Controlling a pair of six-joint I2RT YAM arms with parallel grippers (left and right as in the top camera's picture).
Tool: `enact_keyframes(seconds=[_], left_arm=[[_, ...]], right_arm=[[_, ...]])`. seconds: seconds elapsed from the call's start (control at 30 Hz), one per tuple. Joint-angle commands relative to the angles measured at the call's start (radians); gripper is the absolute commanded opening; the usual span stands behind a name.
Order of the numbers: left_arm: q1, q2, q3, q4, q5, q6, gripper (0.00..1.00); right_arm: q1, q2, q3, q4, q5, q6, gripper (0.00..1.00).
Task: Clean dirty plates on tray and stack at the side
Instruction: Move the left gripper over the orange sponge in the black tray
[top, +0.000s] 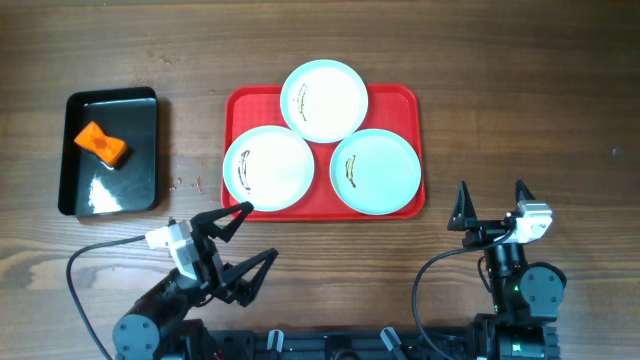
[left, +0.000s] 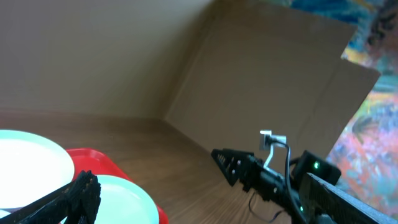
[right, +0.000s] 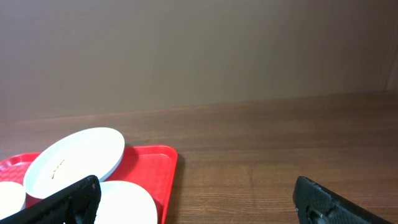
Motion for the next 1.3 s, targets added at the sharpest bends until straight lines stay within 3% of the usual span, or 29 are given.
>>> enact_keyframes(seconds=[0.0, 0.1, 0.17, 0.23, 0.3, 0.37, 0.5, 0.63, 0.8, 1.0, 1.27], left_arm=[[0.018, 0.000, 0.079, -0.086, -0.139, -0.036, 0.99], [0.051, 0.041, 0.203, -0.313, -0.207, 0.116, 0.99], [0.070, 0.106, 0.323, -0.535, -0.276, 0.282, 1.00], [0.079, 0.207, 0.466, -0.754, -0.415, 0.399, 0.99], [0.080, 0.357, 0.643, -0.977, -0.666, 0.392, 1.00], [0.080, 0.497, 0.782, -1.116, -0.814, 0.385, 1.00], [0.080, 0.779, 1.023, -1.304, -0.925, 0.434, 1.00], [0.080, 0.991, 1.174, -1.377, -0.925, 0.493, 1.00], [0.090, 1.128, 1.220, -1.358, -0.951, 0.473, 1.00], [0.248, 1.329, 1.295, -1.381, -1.062, 0.426, 1.00], [0.377, 1.525, 1.305, -1.225, -0.887, 0.426, 1.00]], right_arm=[[-0.004, -0.005, -0.001, 0.005, 0.011, 0.010, 1.00], [-0.004, -0.005, -0.001, 0.005, 0.011, 0.010, 1.00], [-0.004, -0.005, -0.001, 0.005, 0.011, 0.010, 1.00], [-0.004, -0.005, -0.001, 0.005, 0.011, 0.010, 1.00], [-0.004, -0.005, -0.001, 0.005, 0.011, 0.010, 1.00], [-0.004, -0.005, -0.001, 0.005, 0.011, 0.010, 1.00], [-0.004, -0.005, -0.001, 0.005, 0.011, 0.010, 1.00], [-0.004, -0.005, -0.001, 0.005, 0.011, 0.010, 1.00], [-0.004, -0.005, -0.001, 0.005, 0.011, 0.010, 1.00], [-0.004, -0.005, -0.001, 0.005, 0.011, 0.010, 1.00], [-0.004, -0.005, -0.001, 0.005, 0.011, 0.010, 1.00]])
